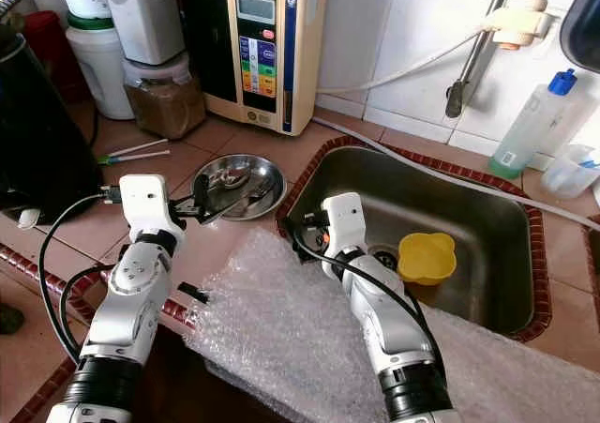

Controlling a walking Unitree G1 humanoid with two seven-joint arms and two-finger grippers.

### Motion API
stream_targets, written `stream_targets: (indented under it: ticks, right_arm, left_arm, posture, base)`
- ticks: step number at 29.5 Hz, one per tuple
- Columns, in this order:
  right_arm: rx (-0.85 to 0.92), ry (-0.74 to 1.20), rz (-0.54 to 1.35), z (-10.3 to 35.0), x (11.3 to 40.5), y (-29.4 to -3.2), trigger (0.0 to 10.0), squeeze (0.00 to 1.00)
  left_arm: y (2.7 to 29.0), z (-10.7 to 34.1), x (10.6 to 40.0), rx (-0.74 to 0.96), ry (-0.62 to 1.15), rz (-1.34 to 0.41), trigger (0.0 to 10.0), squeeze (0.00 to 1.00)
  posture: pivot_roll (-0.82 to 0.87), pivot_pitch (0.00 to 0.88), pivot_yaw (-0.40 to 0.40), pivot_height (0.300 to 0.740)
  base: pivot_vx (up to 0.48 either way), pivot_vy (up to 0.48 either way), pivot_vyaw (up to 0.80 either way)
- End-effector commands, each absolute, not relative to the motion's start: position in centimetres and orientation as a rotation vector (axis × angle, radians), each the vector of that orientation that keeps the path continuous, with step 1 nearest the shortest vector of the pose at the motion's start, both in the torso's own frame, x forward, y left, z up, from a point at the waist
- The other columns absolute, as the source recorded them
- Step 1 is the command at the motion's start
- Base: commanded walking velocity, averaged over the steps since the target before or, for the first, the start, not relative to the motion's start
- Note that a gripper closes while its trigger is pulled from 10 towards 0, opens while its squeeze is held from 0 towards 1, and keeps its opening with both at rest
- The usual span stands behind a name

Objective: Kitchen organization

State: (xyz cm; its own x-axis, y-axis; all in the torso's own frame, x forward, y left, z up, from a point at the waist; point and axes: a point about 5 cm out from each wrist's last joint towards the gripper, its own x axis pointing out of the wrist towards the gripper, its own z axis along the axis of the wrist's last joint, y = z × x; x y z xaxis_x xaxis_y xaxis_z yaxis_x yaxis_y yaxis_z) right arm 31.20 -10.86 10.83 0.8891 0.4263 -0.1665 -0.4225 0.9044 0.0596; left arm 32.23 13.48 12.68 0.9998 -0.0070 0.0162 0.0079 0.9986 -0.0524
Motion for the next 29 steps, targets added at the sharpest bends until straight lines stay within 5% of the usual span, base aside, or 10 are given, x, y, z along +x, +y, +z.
stream_targets:
  ticks: [1,4,5,6,7,9,10,11,29]
  right_arm:
    - [0.006,0.151,0.447,11.4,31.2,-10.9,10.0,1.0]
    - [0.003,0.151,0.447,11.4,31.2,-10.9,10.0,1.0]
    - [0.001,0.151,0.449,11.4,31.2,-10.9,10.0,1.0]
    - [-0.001,0.151,0.451,11.4,31.2,-10.9,10.0,1.0]
    - [-0.001,0.151,0.451,11.4,31.2,-10.9,10.0,1.0]
    - [0.002,0.151,0.465,11.4,31.1,-10.8,10.0,1.0]
    - [0.002,0.151,0.465,11.4,31.1,-10.8,10.0,1.0]
    - [0.01,0.148,0.498,11.4,31.0,-10.6,10.0,1.0]
    - [-0.004,0.123,0.543,11.9,30.7,-10.5,10.0,1.0]
  left_arm:
    - [13.2,12.5,32.3,-0.074,0.011,-0.023,9.7,0.0]
    - [13.1,12.3,32.3,-0.071,0.025,-0.035,9.3,0.0]
    - [13.0,12.3,32.3,-0.082,0.028,-0.034,6.7,0.0]
    - [13.0,12.3,32.3,-0.087,0.03,-0.036,5.3,0.0]
    - [13.0,12.3,32.3,-0.087,0.03,-0.036,5.3,0.0]
    - [13.0,12.1,32.3,-0.1,0.045,-0.042,1.4,0.0]
    - [13.0,12.1,32.3,-0.1,0.045,-0.042,1.4,0.0]
    - [13.0,12.1,32.3,-0.113,0.05,-0.04,0.0,0.0]
    - [14.1,11.9,32.2,-0.26,0.064,0.026,0.0,0.0]
  posture:
    - [0.01,0.0,-0.039,0.74]
    - [0.01,0.0,-0.039,0.74]
    - [0.01,0.0,-0.039,0.74]
    - [0.01,0.0,-0.04,0.74]
    - [0.01,0.0,-0.04,0.74]
    - [0.01,0.0,-0.04,0.74]
    - [0.01,0.0,-0.04,0.74]
    - [0.01,0.0,-0.04,0.74]
    - [0.0,0.0,-0.045,0.74]
  base:
    - [0.0,0.0,0.0]
    - [0.0,0.0,0.0]
    - [0.0,0.0,0.0]
    - [0.0,0.0,0.0]
    - [0.0,0.0,0.0]
    - [0.0,0.0,0.0]
    - [0.0,0.0,0.0]
    - [0.0,0.0,0.0]
    - [0.0,0.0,0.0]
